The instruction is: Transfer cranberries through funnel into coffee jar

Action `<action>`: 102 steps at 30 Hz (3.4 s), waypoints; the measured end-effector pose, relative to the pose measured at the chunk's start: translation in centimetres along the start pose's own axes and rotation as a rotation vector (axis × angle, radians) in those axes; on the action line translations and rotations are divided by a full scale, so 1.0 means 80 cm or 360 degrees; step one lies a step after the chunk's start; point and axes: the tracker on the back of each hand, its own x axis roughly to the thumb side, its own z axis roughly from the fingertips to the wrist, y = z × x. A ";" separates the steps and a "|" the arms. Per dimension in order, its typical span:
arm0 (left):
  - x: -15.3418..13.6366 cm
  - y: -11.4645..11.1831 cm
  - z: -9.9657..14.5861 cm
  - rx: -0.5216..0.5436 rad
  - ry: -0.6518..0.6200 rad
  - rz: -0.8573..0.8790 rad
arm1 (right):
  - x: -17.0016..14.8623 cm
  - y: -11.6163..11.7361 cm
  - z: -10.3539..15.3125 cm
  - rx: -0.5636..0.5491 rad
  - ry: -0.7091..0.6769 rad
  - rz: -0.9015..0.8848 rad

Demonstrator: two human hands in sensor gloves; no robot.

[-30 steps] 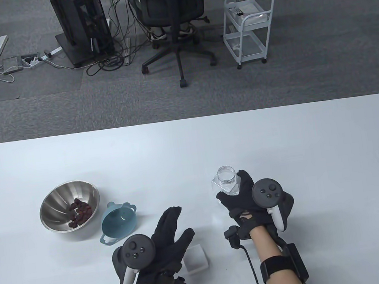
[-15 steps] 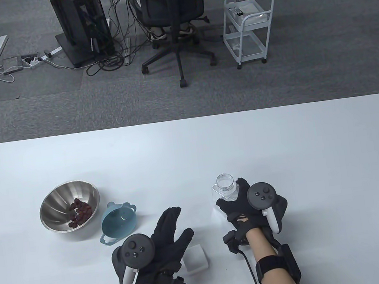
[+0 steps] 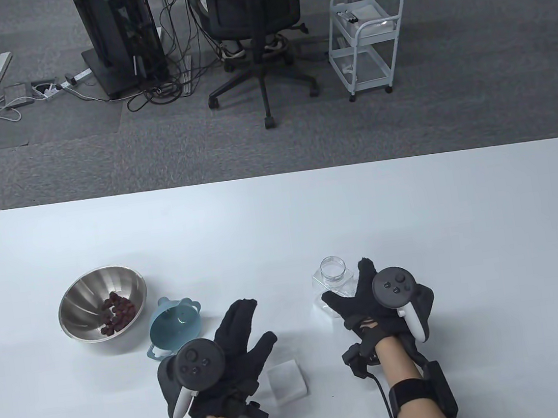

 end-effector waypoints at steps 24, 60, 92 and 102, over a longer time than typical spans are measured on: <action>-0.097 0.044 -0.059 0.0062 0.0666 -0.1475 | -0.036 -0.078 0.104 0.0083 -0.0516 -0.0118; 0.036 0.111 -0.116 0.0243 0.0641 -0.0352 | -0.048 -0.074 0.112 0.0051 -0.0490 -0.0219; 0.149 0.004 -0.193 0.0105 0.0401 -0.0658 | -0.052 -0.082 0.113 0.0004 -0.0472 -0.0240; 0.149 -0.029 -0.201 0.0049 0.0415 -0.0759 | -0.052 -0.083 0.114 0.0006 -0.0468 -0.0232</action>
